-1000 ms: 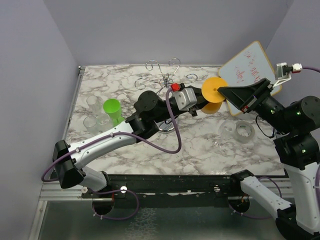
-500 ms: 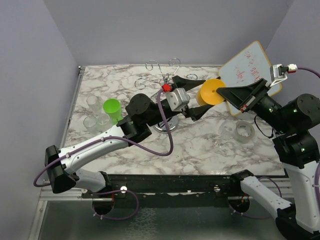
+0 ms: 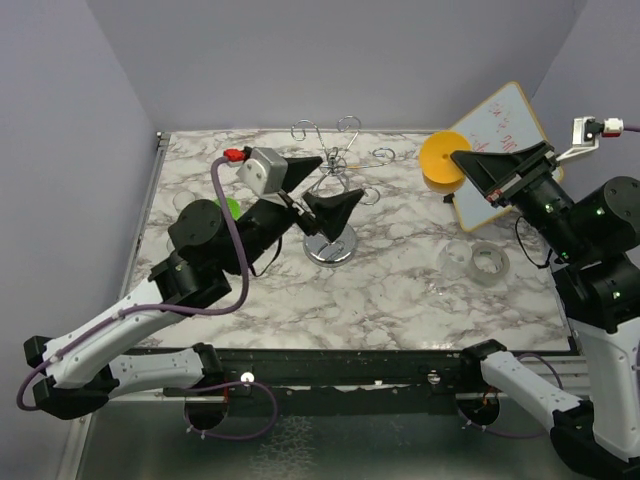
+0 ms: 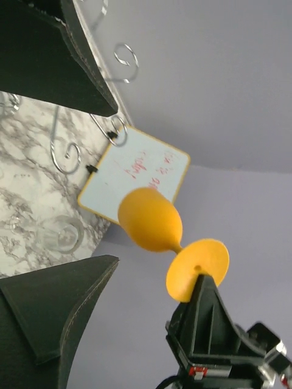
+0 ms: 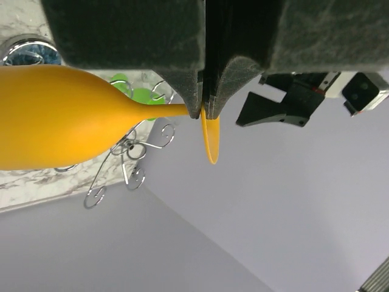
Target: Place the wine glass upside down on the wine glass rack
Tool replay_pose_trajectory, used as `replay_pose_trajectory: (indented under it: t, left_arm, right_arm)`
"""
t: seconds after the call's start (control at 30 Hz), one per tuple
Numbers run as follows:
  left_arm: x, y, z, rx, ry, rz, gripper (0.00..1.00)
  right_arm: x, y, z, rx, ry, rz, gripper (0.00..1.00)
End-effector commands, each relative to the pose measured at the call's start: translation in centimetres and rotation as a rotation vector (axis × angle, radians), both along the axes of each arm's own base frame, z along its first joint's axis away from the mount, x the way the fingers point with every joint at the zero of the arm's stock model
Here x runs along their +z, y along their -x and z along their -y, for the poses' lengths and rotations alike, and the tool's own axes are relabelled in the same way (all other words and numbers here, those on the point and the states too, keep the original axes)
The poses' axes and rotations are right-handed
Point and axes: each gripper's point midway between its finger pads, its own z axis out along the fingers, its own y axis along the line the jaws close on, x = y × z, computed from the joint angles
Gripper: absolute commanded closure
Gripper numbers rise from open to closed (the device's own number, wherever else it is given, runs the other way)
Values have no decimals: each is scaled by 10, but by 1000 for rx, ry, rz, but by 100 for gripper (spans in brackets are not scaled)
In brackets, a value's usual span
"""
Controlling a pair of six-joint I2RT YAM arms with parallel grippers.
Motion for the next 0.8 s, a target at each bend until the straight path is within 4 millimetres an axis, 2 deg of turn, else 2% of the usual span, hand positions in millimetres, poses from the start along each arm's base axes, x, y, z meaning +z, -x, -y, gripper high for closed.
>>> replay_pose_trajectory:
  t: [0.0, 0.23, 0.43, 0.6, 0.77]
  left_arm:
    - [-32, -18, -62, 260, -52, -206, 3]
    - [-40, -5, -118, 361, -78, -226, 1]
    - [-45, -1, -151, 438, -85, -207, 1]
    - [-47, 2, -152, 429, -91, -199, 1]
    - [-53, -2, -152, 449, -104, -218, 1]
  right_arm:
    - [-10, -33, 9, -109, 83, 12, 99]
    - [-19, -97, -4, -145, 184, 0, 99]
    - [-36, -155, -35, -73, 197, -18, 99]
    - [-36, -194, -68, 47, 184, 31, 99]
    - [-47, -230, -89, 102, 177, 4, 99]
